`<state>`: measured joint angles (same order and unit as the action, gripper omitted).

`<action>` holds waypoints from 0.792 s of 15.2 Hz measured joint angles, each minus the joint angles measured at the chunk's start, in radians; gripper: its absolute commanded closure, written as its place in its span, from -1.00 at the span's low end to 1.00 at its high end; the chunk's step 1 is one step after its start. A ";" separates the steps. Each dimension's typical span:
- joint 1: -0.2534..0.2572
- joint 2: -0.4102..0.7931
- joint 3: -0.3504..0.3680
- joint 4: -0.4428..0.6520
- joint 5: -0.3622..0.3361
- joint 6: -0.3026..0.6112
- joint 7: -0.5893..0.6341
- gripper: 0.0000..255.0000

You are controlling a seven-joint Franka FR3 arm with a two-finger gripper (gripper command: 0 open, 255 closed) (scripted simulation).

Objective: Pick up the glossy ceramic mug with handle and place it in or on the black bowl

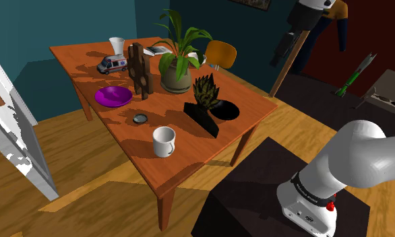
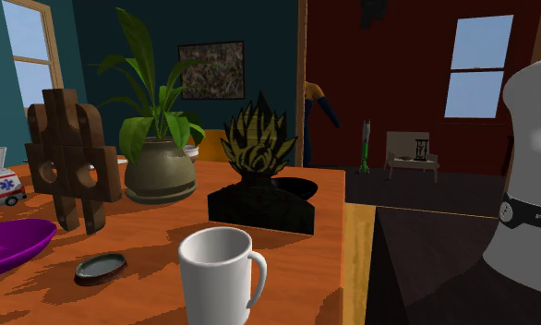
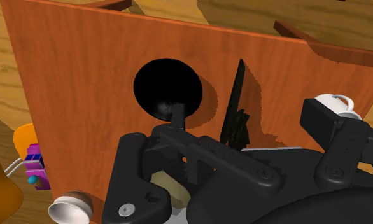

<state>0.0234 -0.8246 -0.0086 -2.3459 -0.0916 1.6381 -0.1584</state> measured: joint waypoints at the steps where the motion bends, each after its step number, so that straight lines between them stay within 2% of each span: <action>1: 0.000 0.000 0.000 0.000 0.000 0.000 0.000 -1.00; 9: 0.034 0.109 0.071 -0.099 0.068 0.186 0.102 -1.00; 12: 0.048 0.186 0.102 -0.114 0.093 0.269 0.143 -1.00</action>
<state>0.0711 -0.6390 0.0935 -2.4595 0.0018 1.9073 -0.0151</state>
